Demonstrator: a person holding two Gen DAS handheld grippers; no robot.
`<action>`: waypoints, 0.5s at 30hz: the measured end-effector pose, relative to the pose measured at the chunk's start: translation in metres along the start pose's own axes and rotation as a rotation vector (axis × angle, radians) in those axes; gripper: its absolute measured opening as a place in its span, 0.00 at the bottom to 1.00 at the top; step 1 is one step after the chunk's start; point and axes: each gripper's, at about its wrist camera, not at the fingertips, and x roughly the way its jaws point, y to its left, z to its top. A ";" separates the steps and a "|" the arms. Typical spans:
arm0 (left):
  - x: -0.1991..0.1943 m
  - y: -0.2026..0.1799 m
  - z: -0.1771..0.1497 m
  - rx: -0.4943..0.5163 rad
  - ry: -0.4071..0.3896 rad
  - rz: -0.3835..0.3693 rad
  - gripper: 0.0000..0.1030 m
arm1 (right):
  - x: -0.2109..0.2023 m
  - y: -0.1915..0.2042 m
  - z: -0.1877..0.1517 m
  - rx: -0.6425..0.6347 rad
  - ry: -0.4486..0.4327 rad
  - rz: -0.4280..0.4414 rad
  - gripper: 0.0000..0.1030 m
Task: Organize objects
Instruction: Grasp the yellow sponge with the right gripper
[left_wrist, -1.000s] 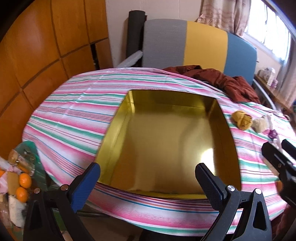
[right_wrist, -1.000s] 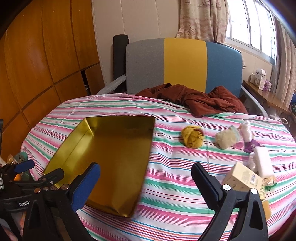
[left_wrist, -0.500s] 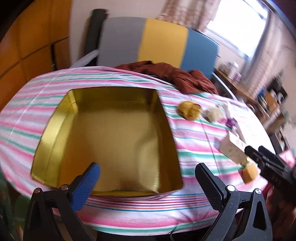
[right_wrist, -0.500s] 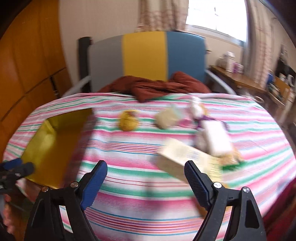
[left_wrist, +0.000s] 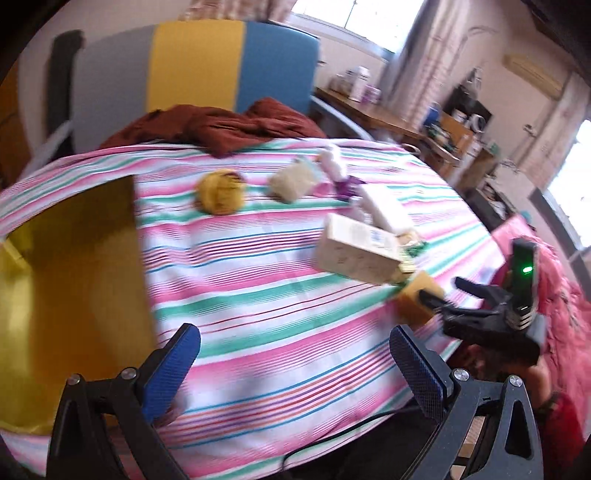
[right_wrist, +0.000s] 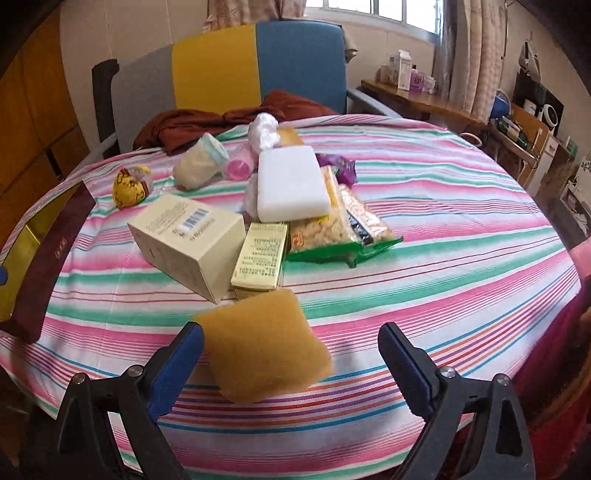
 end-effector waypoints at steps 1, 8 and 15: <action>0.004 -0.002 0.003 0.002 0.013 -0.004 1.00 | 0.003 -0.001 -0.001 -0.005 0.002 0.006 0.94; 0.047 -0.028 0.025 0.067 0.057 -0.025 1.00 | 0.007 0.001 -0.011 -0.001 -0.035 0.111 0.65; 0.089 -0.047 0.049 0.080 0.092 -0.064 1.00 | -0.001 -0.002 -0.015 -0.037 -0.036 0.083 0.58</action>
